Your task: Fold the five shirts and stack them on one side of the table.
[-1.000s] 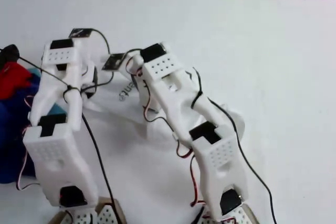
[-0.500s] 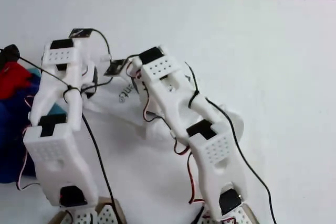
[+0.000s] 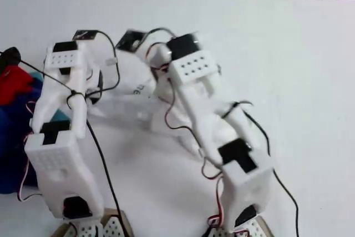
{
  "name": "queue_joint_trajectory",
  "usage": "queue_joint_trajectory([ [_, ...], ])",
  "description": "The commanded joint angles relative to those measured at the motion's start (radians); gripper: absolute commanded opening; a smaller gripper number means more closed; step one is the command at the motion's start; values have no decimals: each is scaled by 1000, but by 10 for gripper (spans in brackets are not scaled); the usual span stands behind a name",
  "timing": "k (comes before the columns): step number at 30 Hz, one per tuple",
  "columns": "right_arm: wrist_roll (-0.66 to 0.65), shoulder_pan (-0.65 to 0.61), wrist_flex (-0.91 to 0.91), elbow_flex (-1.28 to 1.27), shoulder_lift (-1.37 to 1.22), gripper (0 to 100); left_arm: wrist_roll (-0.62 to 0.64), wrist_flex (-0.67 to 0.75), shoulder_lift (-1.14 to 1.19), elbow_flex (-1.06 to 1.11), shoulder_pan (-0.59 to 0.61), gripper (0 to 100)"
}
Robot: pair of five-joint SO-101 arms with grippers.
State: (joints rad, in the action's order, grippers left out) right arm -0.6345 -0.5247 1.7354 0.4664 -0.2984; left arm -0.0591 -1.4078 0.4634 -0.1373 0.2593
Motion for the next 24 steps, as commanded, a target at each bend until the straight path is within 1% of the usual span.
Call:
queue_joint_trajectory([
  [1, 14, 27, 18, 18, 96, 21, 6, 6, -64, -5, 5, 27],
  [6, 14, 10, 19, -18, 48, 46, 6, 8, -64, -10, 5, 27],
  [8, 14, 7, 19, -20, 28, 15, -2, 6, -64, -7, 6, 27],
  [9, 14, 8, 19, -15, 27, 19, -14, 6, -64, -5, 6, 27],
  [12, 40, 51, 19, 21, 56, 19, -52, -9, -64, -7, 6, 27],
  [15, 84, 150, 21, 95, 143, 19, -100, -43, -77, -22, 6, 27],
  [20, 77, 297, 19, 126, 320, 19, -112, -180, -78, -177, -3, 26],
  [24, 29, 344, -15, 124, 427, 19, -114, -330, -77, -392, -40, 26],
])
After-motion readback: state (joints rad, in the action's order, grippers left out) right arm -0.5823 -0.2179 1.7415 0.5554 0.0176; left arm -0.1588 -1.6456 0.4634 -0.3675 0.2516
